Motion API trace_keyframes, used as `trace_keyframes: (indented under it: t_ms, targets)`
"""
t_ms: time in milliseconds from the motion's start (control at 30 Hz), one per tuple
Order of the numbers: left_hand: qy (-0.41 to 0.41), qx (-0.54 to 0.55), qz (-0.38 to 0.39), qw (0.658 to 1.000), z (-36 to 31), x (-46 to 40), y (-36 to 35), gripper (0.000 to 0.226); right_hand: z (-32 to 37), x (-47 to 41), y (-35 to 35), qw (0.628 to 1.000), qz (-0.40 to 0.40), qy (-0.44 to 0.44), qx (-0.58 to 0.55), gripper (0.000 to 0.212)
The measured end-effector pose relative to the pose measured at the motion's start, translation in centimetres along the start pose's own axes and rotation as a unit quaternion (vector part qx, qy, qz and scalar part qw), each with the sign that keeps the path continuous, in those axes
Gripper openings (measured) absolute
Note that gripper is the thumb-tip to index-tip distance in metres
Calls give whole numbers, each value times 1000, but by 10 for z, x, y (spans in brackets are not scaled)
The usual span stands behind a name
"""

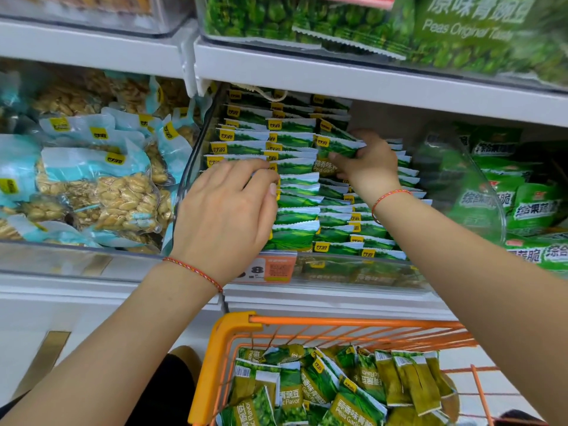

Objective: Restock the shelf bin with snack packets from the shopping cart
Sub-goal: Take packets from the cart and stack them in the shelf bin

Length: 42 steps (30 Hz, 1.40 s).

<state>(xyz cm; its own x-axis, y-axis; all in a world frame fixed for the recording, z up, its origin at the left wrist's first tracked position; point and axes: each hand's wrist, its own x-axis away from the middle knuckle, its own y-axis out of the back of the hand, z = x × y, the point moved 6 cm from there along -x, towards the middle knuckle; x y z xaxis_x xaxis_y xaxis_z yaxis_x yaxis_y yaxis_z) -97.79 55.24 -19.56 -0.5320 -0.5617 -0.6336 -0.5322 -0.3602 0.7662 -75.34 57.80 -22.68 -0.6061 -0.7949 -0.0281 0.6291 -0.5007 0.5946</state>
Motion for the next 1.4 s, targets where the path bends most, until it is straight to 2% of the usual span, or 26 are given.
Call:
trace_keyframes:
  t_ms: [133,267,433,567,633,733,800,867,933,967,1033,1133,1233,1300,1400]
  targets:
    - [11,4,10,1000,0,0,1,34,3,1,-5,1000,8,-14,26,62]
    - [24,53,17,998,0,2,5,39,0,17,7,996,18,-49,-75,72]
    - [8,129,-1,992,-11,8,28,39,-4,55,49,996,3,-29,-90,51]
    - [-18,136,36,990,-39,24,52,39,1,102,71,995,71,37,-67,20]
    - [-42,143,93,984,-57,34,61,41,9,127,76,988,122,82,-40,19]
    - [-58,156,173,971,-84,55,73,37,16,162,76,968,228,104,31,19]
    - [-76,129,242,959,-103,69,71,32,12,184,73,941,288,119,136,18]
    - [-73,89,362,925,-114,86,57,25,2,205,66,887,319,138,303,20]
    - [-57,55,514,854,-121,112,37,17,-16,229,51,827,340,150,422,24]
    - [-54,36,578,814,-123,126,28,19,-28,241,41,806,356,149,449,26]
    - [-72,-20,658,749,-128,149,11,17,-57,261,23,776,398,130,471,30]
    - [-86,-60,711,696,-135,171,-16,53,-98,282,11,721,442,127,518,44]
    - [-127,-96,754,638,-144,195,-31,62,-120,298,10,641,451,170,598,52]
    - [-155,-110,763,618,-147,206,-37,65,-124,301,7,626,447,199,607,52]
    - [-163,-109,774,602,-150,216,-38,73,-125,300,9,628,451,216,597,55]
